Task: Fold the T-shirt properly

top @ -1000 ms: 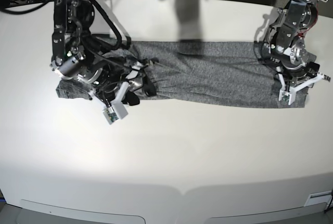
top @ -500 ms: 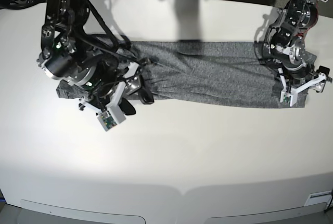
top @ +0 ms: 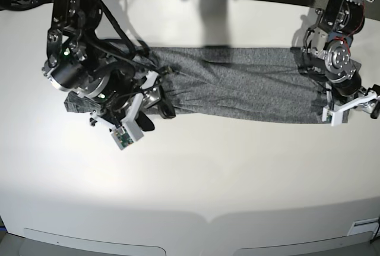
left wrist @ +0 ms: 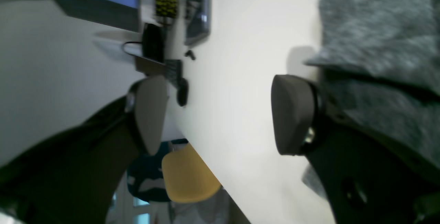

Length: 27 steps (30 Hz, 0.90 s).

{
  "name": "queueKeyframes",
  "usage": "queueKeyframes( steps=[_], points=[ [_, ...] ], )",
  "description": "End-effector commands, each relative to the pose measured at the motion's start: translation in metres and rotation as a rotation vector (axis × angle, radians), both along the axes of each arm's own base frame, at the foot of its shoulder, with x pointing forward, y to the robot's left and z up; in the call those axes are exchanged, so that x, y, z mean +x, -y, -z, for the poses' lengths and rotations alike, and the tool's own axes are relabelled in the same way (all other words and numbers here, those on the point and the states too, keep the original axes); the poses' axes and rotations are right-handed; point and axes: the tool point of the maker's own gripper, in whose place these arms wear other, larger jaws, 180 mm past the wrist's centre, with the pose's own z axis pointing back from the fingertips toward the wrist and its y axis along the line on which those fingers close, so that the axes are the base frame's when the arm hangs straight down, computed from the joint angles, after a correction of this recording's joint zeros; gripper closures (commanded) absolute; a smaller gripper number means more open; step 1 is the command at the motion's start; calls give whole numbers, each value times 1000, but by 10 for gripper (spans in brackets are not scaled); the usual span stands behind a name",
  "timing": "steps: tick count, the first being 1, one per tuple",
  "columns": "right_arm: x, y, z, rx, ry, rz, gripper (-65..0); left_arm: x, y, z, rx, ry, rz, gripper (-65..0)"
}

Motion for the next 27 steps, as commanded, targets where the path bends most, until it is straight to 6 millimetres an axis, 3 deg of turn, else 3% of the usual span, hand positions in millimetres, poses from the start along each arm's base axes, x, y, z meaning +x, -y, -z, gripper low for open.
queueKeyframes(
  steps=[1, 7, 10, 17, 23, 27],
  points=[
    [5, -2, -13, 13, 48, -6, -305, 8, -5, -25, 52, 91, 2, -452],
    [4, -2, -12, 9, 43, -7, -305, 10, -9, -35, 71, 145, -4, -451],
    [4, -1, -11, 6, 39, -7, -305, 14, -20, -46, 105, 152, -3, -451],
    [3, -1, -10, 2, 34, -7, -305, 29, -76, -77, 74, 113, -126, -450],
    [3, -1, -10, 2, 33, -7, -305, 39, -115, -123, 85, 159, -189, -451],
    [2, 0, -9, -5, 24, -7, -305, 49, -131, -126, 25, 42, -141, -451]
  ],
)
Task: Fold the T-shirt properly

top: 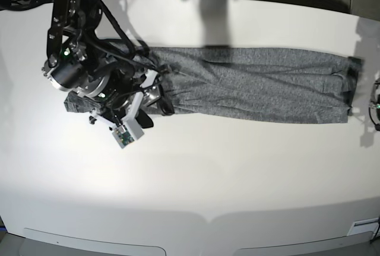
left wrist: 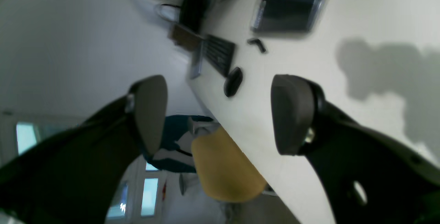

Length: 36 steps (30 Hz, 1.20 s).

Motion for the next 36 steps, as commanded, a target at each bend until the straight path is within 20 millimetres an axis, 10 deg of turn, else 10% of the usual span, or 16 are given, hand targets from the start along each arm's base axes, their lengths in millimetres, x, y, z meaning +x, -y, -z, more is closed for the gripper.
queueKeyframes(
  steps=[1, 8, 16, 27, 36],
  points=[
    [5, -3, -14, 19, 51, -7, -305, 8, -11, -26, 20, 36, 16, -450],
    [5, -3, -13, 18, 48, -7, -305, 14, -38, -37, -245, 65, 67, -451],
    [3, -2, -10, 3, 30, -12, -305, -9, -81, 2, -762, 176, -25, -451],
    [-9, -4, -1, 27, 12, -14, -305, -1, 13, 54, -1163, -2, 333, -451],
    [-48, 9, -34, 55, 75, 25, -305, -20, 28, 134, -1330, 7, 186, -451]
  ],
)
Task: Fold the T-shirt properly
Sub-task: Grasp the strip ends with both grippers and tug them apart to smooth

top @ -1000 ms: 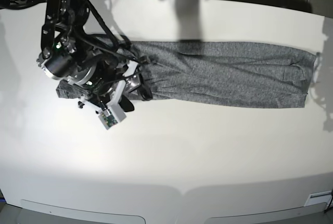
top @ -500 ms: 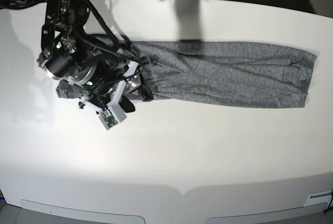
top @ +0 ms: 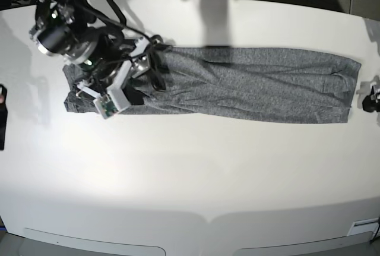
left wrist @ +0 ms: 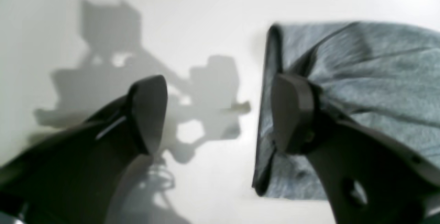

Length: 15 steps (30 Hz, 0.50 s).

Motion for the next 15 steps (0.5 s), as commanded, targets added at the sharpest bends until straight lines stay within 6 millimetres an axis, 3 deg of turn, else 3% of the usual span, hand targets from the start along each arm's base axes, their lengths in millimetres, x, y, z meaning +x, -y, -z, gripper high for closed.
queueKeyframes(
  steps=[1, 3, 5, 9, 15],
  points=[
    [-2, -1, -18, 19, 57, -10, -305, 9, -15, -18, 11, 50, -22, -451],
    [-8, 4, -30, 19, 83, 4, -305, -1, -18, -6, -9, 10, -46, -451],
    [-12, 9, -30, 37, 68, 12, -305, -11, -12, 6, -76, -34, -74, -451],
    [-14, 20, -31, 54, 54, 33, -305, -25, 16, 25, -231, -107, -97, -451],
    [-11, 40, -36, 38, 73, 89, -305, -24, 60, 42, -344, -135, -71, -451]
  ],
)
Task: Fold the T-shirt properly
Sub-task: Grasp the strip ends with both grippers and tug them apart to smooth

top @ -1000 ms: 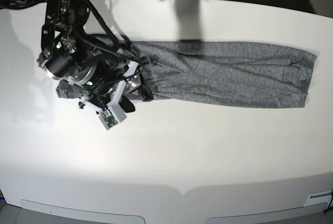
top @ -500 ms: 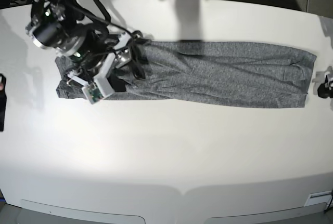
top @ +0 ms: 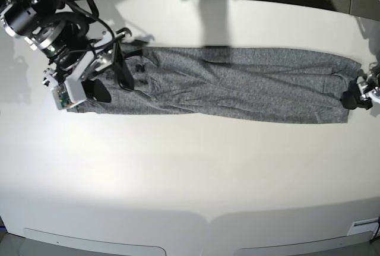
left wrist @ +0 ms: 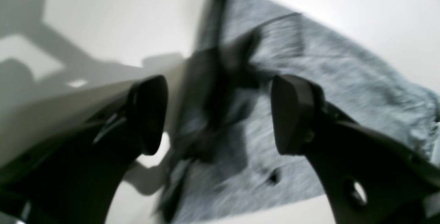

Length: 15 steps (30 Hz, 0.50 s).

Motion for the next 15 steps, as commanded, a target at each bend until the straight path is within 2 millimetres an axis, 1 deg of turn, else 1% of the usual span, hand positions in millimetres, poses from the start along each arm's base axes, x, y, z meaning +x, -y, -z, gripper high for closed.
queueKeyframes(
  steps=[1, 3, 5, 7, 11, 15],
  points=[
    [2, -2, -11, 14, 44, -13, -305, -11, 3, 9, 16, -67, 31, -451],
    [2, 3, -11, 6, 43, 2, -305, -14, 16, 15, -8, -86, 50, -451],
    [2, 6, -10, -1, 40, 13, -305, -17, 24, 19, -21, -109, 67, -451],
    [2, 7, -9, -4, 35, 13, -305, -20, 24, 20, -21, -123, 75, -451],
    [2, 7, -9, -6, 32, 13, -305, -27, 18, 19, -11, -154, 89, -451],
    [2, 7, -9, -5, 33, 13, -305, -31, 18, 20, -12, -172, 97, -450]
  ],
)
